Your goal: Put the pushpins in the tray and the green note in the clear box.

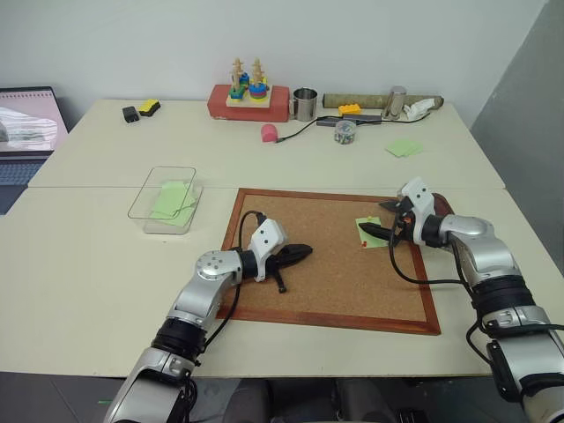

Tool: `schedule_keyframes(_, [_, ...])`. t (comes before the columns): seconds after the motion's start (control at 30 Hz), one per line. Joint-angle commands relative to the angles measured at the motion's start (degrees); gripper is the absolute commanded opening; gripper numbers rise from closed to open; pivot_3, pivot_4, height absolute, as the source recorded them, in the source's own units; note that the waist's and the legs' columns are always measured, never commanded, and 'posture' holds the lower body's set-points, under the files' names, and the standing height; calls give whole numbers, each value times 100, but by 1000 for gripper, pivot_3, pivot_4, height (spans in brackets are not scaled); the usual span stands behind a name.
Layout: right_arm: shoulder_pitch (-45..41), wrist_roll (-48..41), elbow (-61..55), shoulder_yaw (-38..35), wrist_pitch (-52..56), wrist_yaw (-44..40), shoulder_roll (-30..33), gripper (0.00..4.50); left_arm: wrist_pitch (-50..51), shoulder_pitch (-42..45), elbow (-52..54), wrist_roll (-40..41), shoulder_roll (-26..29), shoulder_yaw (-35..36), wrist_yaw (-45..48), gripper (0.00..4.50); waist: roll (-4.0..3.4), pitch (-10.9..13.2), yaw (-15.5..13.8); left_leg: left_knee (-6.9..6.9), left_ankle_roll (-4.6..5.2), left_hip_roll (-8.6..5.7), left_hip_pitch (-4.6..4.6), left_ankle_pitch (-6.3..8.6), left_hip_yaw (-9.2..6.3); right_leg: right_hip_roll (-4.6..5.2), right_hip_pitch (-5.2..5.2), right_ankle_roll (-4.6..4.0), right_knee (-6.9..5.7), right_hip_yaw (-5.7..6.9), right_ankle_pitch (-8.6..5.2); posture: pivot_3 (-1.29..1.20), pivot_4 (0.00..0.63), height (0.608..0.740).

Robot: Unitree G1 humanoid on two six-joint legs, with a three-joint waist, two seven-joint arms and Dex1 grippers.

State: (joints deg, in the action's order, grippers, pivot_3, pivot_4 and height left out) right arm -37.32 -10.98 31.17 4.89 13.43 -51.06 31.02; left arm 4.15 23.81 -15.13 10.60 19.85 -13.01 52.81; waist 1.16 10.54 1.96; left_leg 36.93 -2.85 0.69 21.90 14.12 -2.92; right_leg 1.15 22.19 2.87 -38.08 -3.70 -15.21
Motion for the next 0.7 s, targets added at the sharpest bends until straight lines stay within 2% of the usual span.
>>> schedule_keyframes(0.03, [-217, 124, 188, -73, -375, -79, -25, 4153, 233, -258, 47, -139, 53, -94, -29, 0, -2, -1, 11, 0, 0, 0, 0, 0, 0, 0, 1, 0, 0, -1, 0, 0, 150, 740])
schedule_keyframes(0.07, [-236, 149, 252, -83, -434, -87, -39, 4070, 252, -267, 68, -140, 54, -97, -34, 0, -2, -1, 14, -1, 0, 0, 0, 0, 1, 0, 1, 0, 0, -1, 0, 0, 150, 740])
schedule_keyframes(0.33, [-351, 265, 566, -107, -805, -117, -128, 2204, 324, -247, 60, -171, 58, -89, -85, 0, -3, -1, 17, -2, 1, 0, -1, 0, 1, 0, 1, 0, 0, -1, 0, 0, 150, 740])
schedule_keyframes(0.43, [-365, 321, 637, -103, -842, -139, -155, 1356, 345, -234, 47, -175, 52, -89, -97, 0, -3, -2, 17, -2, 1, 0, -1, 0, 1, 0, 0, 0, 0, -1, 0, 0, 150, 740])
schedule_keyframes(0.57, [-381, 356, 709, -107, -890, -158, -177, 607, 354, -214, 8, -180, 41, -80, -114, 0, -3, -2, 17, -1, 1, 0, -1, 0, 0, 0, 0, 0, -1, -1, 0, 0, 150, 740])
schedule_keyframes(0.63, [-381, 361, 718, -110, -926, -184, -177, 74, 356, -206, -12, -185, 32, -79, -128, 0, -3, -2, 17, -1, 1, 0, -2, 0, 0, 0, 0, 0, -1, -1, 0, 0, 150, 740])
schedule_keyframes(0.7, [-376, 359, 705, -119, -951, -206, -177, 26, 360, -202, -25, -192, 25, -82, -140, 0, -4, -2, 17, 0, 1, 0, -2, 0, 1, 0, -1, 0, -1, -2, 0, 0, 150, 740])
